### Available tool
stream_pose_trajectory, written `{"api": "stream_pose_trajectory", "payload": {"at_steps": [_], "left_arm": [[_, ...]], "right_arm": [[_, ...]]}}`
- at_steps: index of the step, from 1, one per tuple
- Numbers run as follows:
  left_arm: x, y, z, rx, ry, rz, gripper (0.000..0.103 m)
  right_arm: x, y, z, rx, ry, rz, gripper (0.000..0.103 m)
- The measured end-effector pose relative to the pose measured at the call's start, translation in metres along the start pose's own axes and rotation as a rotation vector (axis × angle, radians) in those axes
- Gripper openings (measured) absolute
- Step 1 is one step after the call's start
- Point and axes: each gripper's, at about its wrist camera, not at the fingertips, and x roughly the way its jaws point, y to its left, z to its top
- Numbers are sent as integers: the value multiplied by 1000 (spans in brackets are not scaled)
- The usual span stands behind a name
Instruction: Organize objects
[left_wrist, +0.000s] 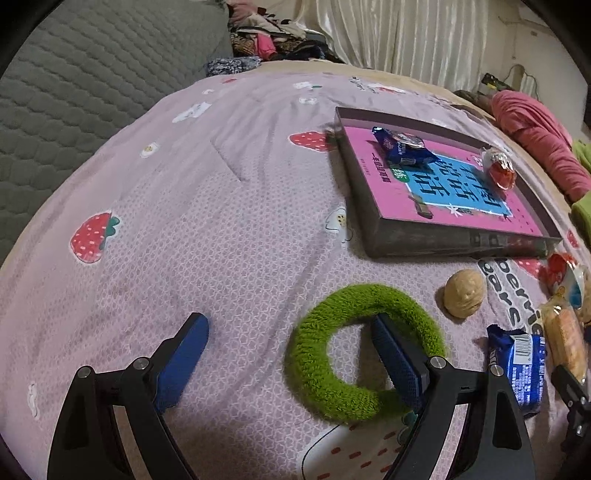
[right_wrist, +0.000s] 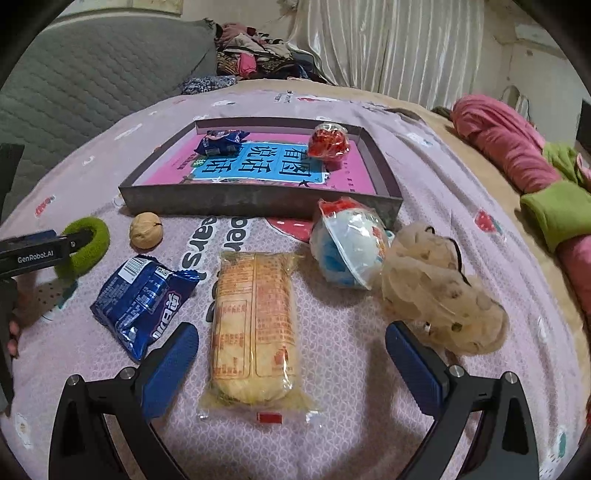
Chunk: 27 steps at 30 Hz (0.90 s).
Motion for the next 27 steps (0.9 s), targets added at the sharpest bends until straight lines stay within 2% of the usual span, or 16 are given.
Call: {"api": "stream_pose_trajectory", "payload": {"at_steps": [4, 7, 9, 10, 11, 13, 16, 19, 21, 27], "left_arm": [[1, -2, 0, 9, 3, -6, 86], [-1, -4, -1, 21, -1, 2, 78], [-4, -6, -1, 32, -9, 7, 63], [-6, -7, -1, 33, -10, -3, 50], [-7, -8, -1, 33, -6, -14, 42], [-7, -8, -1, 31, 7, -37, 38], [-7, -7, -2, 22, 10, -51, 33], [-8, -6, -3, 19, 5, -49, 21], [-10, -6, -4, 25, -4, -32, 15], [-12, 0, -4, 0, 4, -63, 13]], "right_arm": [[4, 3, 1, -12, 9, -3, 100], [4, 3, 1, -9, 8, 2, 92], [4, 4, 1, -5, 11, 2, 82], [5, 4, 1, -5, 13, 4, 80], [5, 5, 1, -6, 16, 2, 77], [6, 5, 1, -9, 19, -5, 75], [6, 7, 2, -8, 16, 3, 66], [7, 8, 1, -3, 18, 14, 54], [4, 7, 1, 3, 11, 22, 42], [-2, 1, -3, 40, 11, 83, 39]]}}
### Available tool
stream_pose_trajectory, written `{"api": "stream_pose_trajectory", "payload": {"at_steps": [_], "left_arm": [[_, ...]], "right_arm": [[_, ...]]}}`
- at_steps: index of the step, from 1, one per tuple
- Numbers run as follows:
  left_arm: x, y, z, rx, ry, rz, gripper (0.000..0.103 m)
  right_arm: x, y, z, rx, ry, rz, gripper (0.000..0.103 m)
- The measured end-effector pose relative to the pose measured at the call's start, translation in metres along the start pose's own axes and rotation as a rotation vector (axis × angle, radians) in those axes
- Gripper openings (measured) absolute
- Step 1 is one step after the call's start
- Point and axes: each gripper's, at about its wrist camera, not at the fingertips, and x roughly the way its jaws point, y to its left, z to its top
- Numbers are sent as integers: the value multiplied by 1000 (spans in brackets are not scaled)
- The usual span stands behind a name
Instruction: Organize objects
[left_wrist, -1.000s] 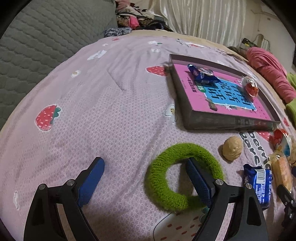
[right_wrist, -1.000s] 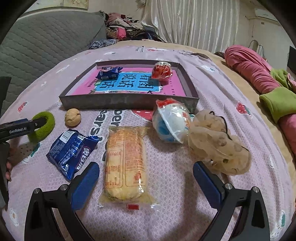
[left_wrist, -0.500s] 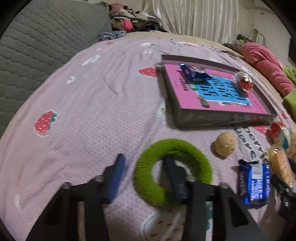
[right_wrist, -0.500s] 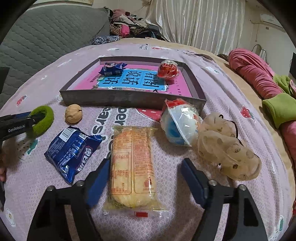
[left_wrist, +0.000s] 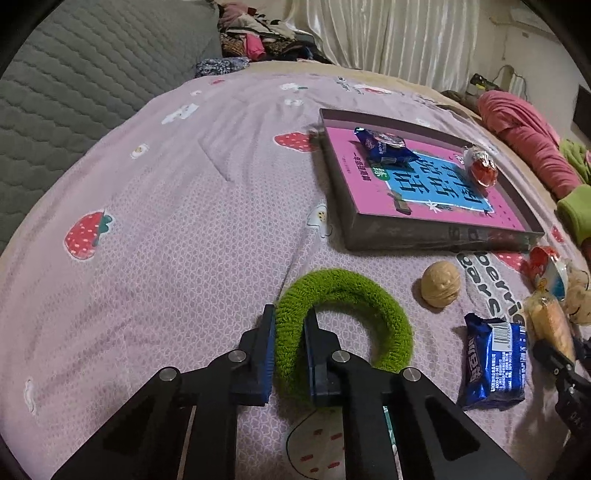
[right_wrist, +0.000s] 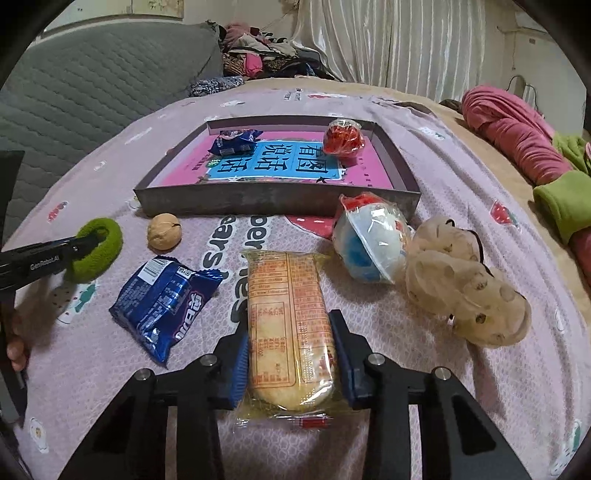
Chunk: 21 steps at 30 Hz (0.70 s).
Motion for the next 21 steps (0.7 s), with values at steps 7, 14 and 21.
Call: {"api": "stream_pose_trajectory", "payload": {"at_steps": [7, 14, 21], "left_arm": [[-8, -1, -4, -11, -3, -31, 12], [-21, -17, -13, 26, -19, -29, 12], [-41, -30, -30, 49, -42, -33, 12]], "right_arm": [[-10, -1, -3, 11, -4, 30, 39], [-21, 0, -10, 7, -8, 51, 39], [-37, 0, -13, 11, -32, 52, 39]]}}
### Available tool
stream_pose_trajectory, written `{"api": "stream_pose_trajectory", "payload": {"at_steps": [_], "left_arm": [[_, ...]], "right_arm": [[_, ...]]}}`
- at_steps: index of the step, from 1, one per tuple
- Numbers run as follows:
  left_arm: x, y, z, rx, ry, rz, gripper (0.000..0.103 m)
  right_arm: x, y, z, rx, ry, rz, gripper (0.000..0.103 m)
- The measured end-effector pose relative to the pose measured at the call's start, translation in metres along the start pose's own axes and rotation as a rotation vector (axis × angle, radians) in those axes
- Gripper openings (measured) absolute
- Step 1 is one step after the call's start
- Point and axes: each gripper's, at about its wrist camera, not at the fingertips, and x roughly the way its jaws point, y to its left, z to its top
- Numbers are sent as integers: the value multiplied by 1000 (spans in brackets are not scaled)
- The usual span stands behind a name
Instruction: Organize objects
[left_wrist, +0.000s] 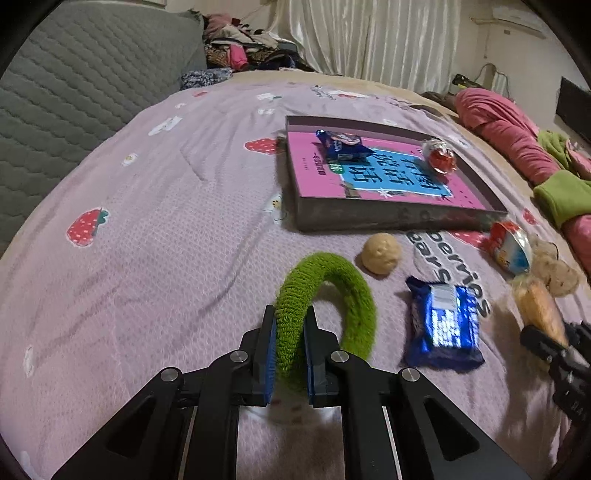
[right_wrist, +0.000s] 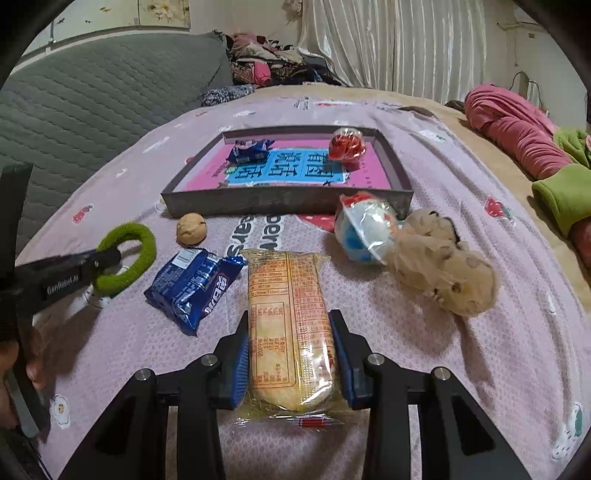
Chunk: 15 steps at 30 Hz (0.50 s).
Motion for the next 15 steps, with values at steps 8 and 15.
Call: {"api": "stream_pose_trajectory", "payload": {"at_steps": [8, 15], "left_arm": [[-24, -10, -11, 10, -25, -13, 12], [-34, -14, -20, 9, -30, -16, 12]], "right_arm": [[-18, 2, -3, -6, -18, 3, 39], [-34, 1, -4, -7, -37, 10, 39]]}}
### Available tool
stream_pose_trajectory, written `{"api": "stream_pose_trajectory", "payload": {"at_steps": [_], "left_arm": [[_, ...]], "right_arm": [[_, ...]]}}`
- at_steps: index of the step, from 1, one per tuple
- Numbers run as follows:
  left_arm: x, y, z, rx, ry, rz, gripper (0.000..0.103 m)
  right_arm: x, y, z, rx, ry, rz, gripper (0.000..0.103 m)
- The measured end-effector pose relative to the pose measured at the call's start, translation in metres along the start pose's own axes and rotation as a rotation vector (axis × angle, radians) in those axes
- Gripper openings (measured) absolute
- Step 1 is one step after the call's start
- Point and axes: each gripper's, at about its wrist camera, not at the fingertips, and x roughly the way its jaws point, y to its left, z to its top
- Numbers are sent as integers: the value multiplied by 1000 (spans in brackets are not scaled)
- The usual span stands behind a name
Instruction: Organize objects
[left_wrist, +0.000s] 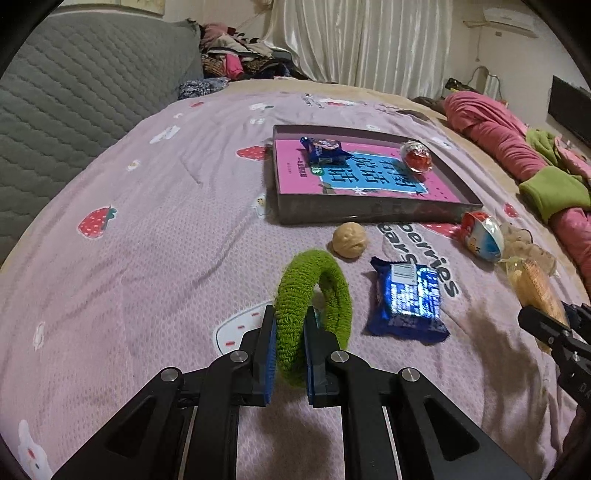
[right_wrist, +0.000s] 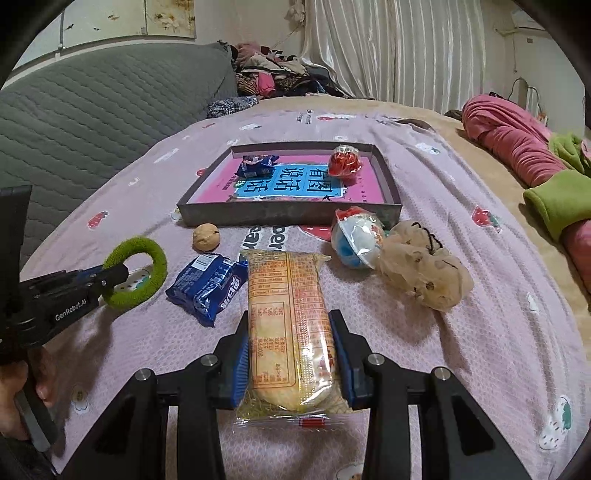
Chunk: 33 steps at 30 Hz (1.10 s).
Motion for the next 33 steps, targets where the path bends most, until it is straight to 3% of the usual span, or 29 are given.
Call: {"api": "stream_pose_trajectory", "payload": {"at_steps": [14, 33], "left_arm": [[-31, 3, -17, -35, -33, -16, 12], [-95, -32, -12, -36, -127, -57, 12]], "right_arm": [[-20, 6, -1, -8, -31, 23, 39], [-57, 3, 8, -10, -93, 58, 39]]}}
